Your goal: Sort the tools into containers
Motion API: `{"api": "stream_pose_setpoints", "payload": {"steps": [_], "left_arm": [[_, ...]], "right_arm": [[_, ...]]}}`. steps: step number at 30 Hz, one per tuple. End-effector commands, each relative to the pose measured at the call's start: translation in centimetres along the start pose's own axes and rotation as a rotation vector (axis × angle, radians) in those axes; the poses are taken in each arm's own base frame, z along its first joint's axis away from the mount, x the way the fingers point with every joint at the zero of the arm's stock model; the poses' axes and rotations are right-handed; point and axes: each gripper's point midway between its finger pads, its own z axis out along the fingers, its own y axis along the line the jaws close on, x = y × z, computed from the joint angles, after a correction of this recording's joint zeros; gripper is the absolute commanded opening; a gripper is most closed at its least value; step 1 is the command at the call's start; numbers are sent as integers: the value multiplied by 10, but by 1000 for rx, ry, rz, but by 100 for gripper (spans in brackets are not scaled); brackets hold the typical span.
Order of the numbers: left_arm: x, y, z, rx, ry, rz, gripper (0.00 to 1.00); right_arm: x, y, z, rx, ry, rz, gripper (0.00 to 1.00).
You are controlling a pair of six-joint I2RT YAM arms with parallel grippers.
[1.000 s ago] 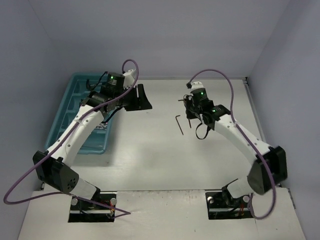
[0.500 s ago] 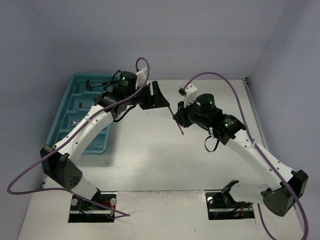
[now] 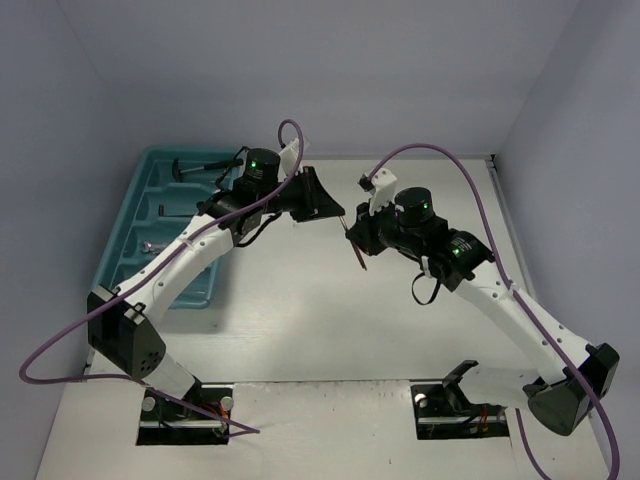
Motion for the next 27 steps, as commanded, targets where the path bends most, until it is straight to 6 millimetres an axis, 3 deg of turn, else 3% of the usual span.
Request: {"api": "stream_pose_setpoints", "payload": {"steps": [1, 4, 5, 7, 8, 12, 14, 17, 18, 21, 27], "left_arm": [[-19, -32, -4, 109, -65, 46, 1], [-18, -30, -2, 110, -59, 45, 0], [-19, -28, -3, 105, -62, 46, 0], [-23, -20, -5, 86, -71, 44, 0], [-27, -14, -7, 74, -80, 40, 0], [-57, 25, -33, 10, -142, 6, 0], [-90, 61, -66, -58, -226, -19, 0], [-122, 109, -112, -149, -316, -61, 0], [-126, 116, -119, -162, -329, -61, 0], [-157, 186, -175, -270, -439, -163, 0], [-184, 292, -244, -435, -568, -316, 0]], "right_arm": [[-21, 5, 0, -13, -72, -29, 0], [-20, 1, 4, 6, -65, -28, 2], [-20, 0, 6, 10, -60, -26, 11], [-20, -3, 9, 24, -56, -25, 41], [-20, -5, 11, 36, -53, -22, 50], [-17, -23, 18, 122, -40, -14, 71], [-14, -32, 19, 164, -35, -5, 74], [-10, -47, 17, 232, -32, 6, 75], [-10, -49, 17, 242, -32, 10, 75], [2, -75, 16, 339, -9, 42, 77], [34, -107, 28, 399, 73, 123, 76]]}}
